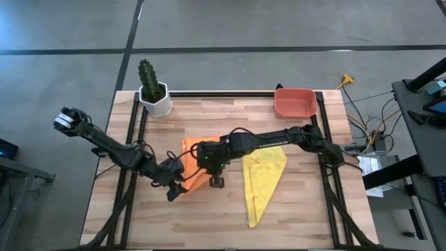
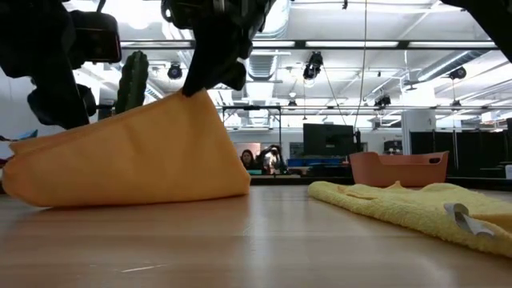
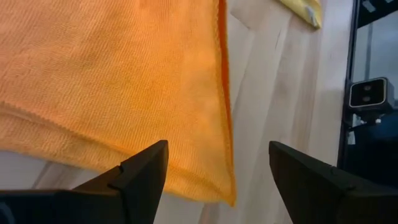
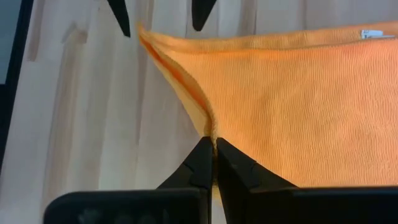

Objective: Roll microfiber towels into tight, uniform cylinder then place into a basket
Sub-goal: Fold the orange towel

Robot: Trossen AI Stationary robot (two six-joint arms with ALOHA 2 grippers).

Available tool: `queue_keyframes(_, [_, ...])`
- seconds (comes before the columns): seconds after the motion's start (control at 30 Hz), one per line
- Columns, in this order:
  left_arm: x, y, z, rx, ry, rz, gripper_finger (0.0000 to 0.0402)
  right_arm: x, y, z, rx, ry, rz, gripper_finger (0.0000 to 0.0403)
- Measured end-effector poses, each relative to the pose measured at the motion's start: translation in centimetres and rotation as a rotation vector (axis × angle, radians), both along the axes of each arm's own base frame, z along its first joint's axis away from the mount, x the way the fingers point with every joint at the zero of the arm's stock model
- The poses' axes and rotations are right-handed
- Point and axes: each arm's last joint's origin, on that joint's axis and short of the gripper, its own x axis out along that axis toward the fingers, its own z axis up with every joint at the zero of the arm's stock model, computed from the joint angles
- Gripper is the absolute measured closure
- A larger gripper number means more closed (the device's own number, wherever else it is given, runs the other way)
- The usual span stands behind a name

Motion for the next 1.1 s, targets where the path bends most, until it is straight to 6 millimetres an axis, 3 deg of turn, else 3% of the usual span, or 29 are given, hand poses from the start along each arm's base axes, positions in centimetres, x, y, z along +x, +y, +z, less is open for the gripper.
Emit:
queue_keyframes(0.27, [0.7,-0.7,-0.7,-0.007,-0.008,-0.011,0.0139,0.2,-1.3,0.0,0.010,0.001,-0.044,0.0394])
queue_keyframes(0.53, [1.1,-1.2,-3.4,-0.008,0.163,0.030,0.0139,0.0,-2.3,-0.1,0.013,0.031,-0.065,0.0394])
queue_keyframes(0.67, [1.4,-1.5,-3.5,-0.019,0.185,0.031,0.0144,-0.3,-2.4,-0.1,0.005,0.053,-0.054,0.0394])
queue_keyframes(0.87, [1.6,-1.6,-2.8,-0.033,0.159,0.028,0.0199,-0.4,-2.4,0.0,0.000,0.055,-0.045,0.0394])
queue_keyframes(1.1, [1.4,-1.5,-2.2,-0.040,0.138,0.028,0.0314,-0.6,-2.4,0.2,0.002,0.065,-0.050,0.0394])
